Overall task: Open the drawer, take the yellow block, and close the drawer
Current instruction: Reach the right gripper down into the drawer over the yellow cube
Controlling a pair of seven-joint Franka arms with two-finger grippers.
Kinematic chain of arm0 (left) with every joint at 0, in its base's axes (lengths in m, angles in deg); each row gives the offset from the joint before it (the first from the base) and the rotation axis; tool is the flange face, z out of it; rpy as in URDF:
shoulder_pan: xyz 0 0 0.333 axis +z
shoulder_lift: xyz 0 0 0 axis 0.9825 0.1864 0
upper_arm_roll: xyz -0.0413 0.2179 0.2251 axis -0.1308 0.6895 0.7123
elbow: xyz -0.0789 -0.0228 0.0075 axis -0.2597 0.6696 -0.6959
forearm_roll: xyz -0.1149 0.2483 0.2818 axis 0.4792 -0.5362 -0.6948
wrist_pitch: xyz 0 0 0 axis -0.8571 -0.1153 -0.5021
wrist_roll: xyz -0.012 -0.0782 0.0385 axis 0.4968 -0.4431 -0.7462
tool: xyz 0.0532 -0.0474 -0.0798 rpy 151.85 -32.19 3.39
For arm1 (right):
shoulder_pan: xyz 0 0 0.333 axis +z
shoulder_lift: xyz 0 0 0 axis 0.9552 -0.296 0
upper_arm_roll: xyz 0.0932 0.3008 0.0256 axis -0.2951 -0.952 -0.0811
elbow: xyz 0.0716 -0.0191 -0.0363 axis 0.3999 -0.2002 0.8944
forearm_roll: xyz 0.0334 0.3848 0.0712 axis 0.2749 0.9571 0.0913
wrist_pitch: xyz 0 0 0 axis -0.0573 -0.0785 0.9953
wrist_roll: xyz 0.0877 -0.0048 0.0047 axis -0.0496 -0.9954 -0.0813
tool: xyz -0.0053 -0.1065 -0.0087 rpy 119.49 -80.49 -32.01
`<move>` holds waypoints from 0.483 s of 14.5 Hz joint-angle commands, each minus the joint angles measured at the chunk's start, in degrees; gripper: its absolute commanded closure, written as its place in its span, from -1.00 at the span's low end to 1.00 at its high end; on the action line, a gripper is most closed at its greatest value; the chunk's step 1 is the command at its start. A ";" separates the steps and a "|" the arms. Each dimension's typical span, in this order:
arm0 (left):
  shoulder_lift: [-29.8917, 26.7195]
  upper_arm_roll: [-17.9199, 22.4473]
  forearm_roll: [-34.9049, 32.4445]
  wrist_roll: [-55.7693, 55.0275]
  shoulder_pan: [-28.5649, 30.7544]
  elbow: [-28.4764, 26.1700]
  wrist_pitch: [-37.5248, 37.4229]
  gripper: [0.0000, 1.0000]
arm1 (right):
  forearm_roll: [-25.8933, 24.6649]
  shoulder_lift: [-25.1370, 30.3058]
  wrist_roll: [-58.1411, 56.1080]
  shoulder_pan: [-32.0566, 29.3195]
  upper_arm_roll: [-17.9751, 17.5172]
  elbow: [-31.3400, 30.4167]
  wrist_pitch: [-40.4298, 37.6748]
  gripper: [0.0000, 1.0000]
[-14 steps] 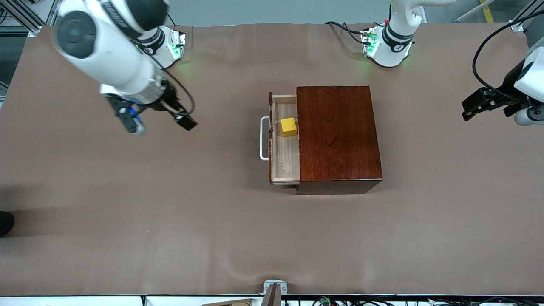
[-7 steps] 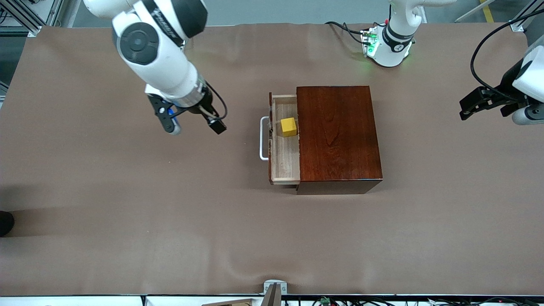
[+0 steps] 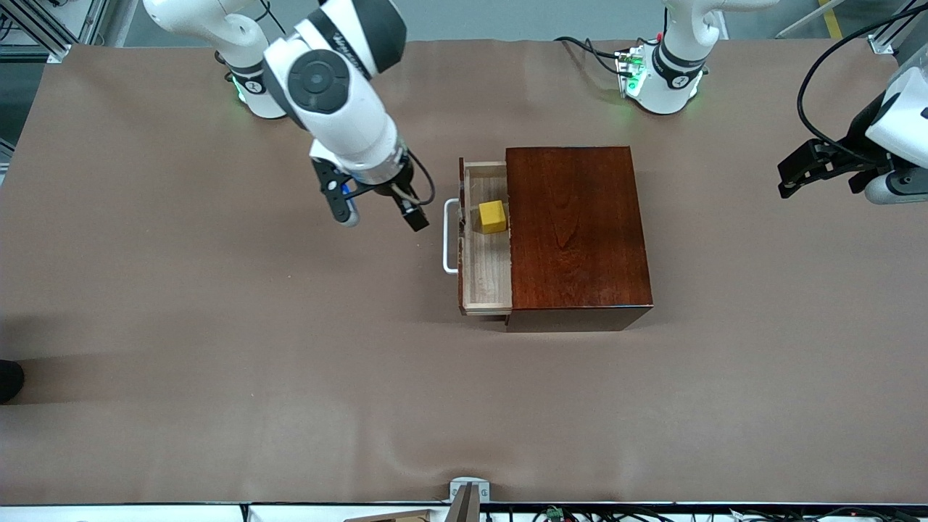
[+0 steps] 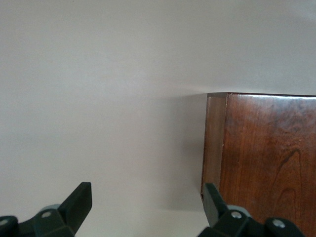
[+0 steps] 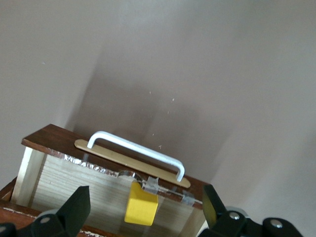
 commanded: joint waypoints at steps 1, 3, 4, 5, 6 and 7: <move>-1.51 -0.06 1.09 1.28 0.13 -1.22 -0.51 -1.00 | -0.07 -2.31 5.08 2.43 0.49 1.01 2.19 -1.00; -0.99 -0.15 1.01 1.45 0.04 -1.22 -0.42 -1.00 | -0.16 -3.55 8.41 3.58 0.58 1.27 4.56 -1.00; -0.90 -0.33 1.01 1.54 0.04 -1.31 -0.33 -1.00 | 0.02 -4.16 9.30 3.76 0.58 1.36 5.35 -1.00; -0.90 -0.42 1.01 1.54 0.04 -1.31 -0.33 -1.00 | 0.02 -5.30 10.09 4.54 0.49 1.45 5.79 -1.00; -0.90 -0.42 1.01 1.54 0.04 -1.22 -0.24 -1.00 | -0.15 -6.88 10.62 5.94 0.58 2.32 5.89 -1.00; -0.90 -0.59 1.01 1.54 0.04 -1.22 -0.24 -1.00 | -0.16 -8.20 11.15 6.65 0.58 3.98 5.89 -1.00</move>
